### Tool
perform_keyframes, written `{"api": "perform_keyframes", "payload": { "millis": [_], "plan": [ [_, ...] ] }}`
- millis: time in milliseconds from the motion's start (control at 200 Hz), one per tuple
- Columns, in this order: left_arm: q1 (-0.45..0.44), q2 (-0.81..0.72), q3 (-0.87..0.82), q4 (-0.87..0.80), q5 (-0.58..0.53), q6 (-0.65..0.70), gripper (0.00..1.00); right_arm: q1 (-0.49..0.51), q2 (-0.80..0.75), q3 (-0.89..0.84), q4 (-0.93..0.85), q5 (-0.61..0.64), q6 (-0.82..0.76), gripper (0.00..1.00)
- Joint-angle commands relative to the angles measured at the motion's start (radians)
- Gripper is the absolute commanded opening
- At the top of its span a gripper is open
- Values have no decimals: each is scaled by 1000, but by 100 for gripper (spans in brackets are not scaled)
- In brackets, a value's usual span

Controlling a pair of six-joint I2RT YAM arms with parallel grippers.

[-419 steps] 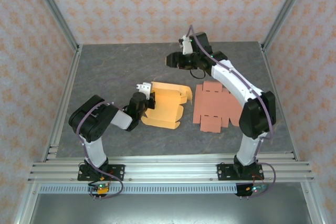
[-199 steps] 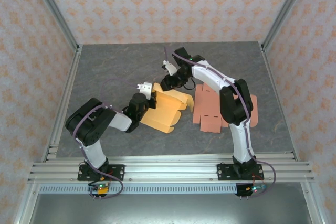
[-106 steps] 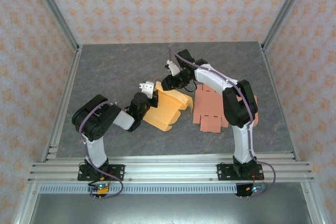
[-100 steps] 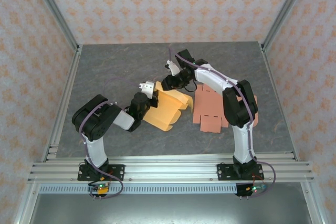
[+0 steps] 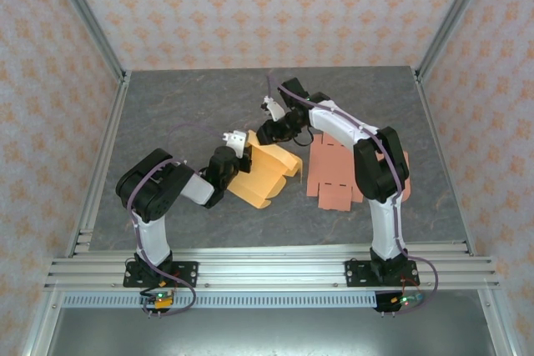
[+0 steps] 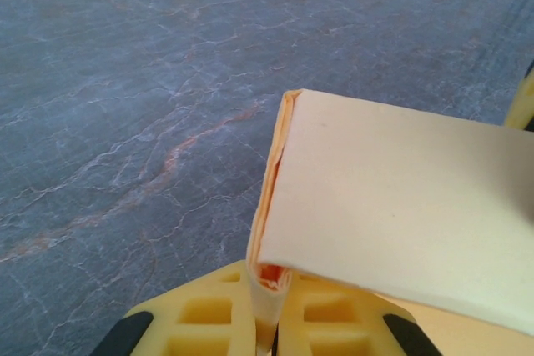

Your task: Fold the paper box

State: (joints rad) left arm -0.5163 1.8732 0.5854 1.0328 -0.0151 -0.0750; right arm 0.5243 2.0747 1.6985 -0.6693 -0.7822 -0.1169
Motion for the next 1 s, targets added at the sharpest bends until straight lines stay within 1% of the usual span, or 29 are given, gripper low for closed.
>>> {"api": "perform_keyframes", "payload": {
  "millis": [0, 150, 210, 275, 345, 410, 561, 636, 686, 756, 866, 926, 996],
  "plan": [
    [7, 24, 50, -86, 33, 10, 6, 13, 30, 16, -64, -27, -24, 41],
    [7, 27, 45, -79, 24, 9, 0, 12, 22, 20, -34, -8, -4, 45],
    [7, 26, 42, -76, 14, 5, 0, 6, 7, 13, -17, 3, 1, 47],
    [9, 22, 35, -72, 1, 0, 0, -10, -29, -27, 41, -17, 35, 49],
    [13, 12, 23, -70, -18, -5, 0, -35, -94, -95, 167, -69, 100, 51],
    [23, 0, 7, -71, -19, -28, 0, -48, -182, -176, 305, -38, 143, 54],
    [43, -28, 8, -116, -24, -50, 0, -86, -406, -442, 668, 44, 102, 63],
    [54, -46, 1, -120, -26, -73, 0, -121, -477, -537, 766, 83, 62, 66],
    [63, -58, -5, -119, -8, -92, 0, -150, -510, -573, 784, 95, 40, 66],
    [71, -78, -6, -136, 12, -110, 0, -201, -545, -605, 780, 73, 33, 66],
    [91, -110, 5, -189, 35, -157, 0, -264, -592, -668, 844, -4, 64, 66],
    [98, -126, 0, -189, 55, -180, 0, -270, -619, -697, 830, 13, 1, 66],
    [101, -142, -2, -197, 70, -181, 0, -276, -637, -727, 791, 24, -111, 65]
  ]
}}
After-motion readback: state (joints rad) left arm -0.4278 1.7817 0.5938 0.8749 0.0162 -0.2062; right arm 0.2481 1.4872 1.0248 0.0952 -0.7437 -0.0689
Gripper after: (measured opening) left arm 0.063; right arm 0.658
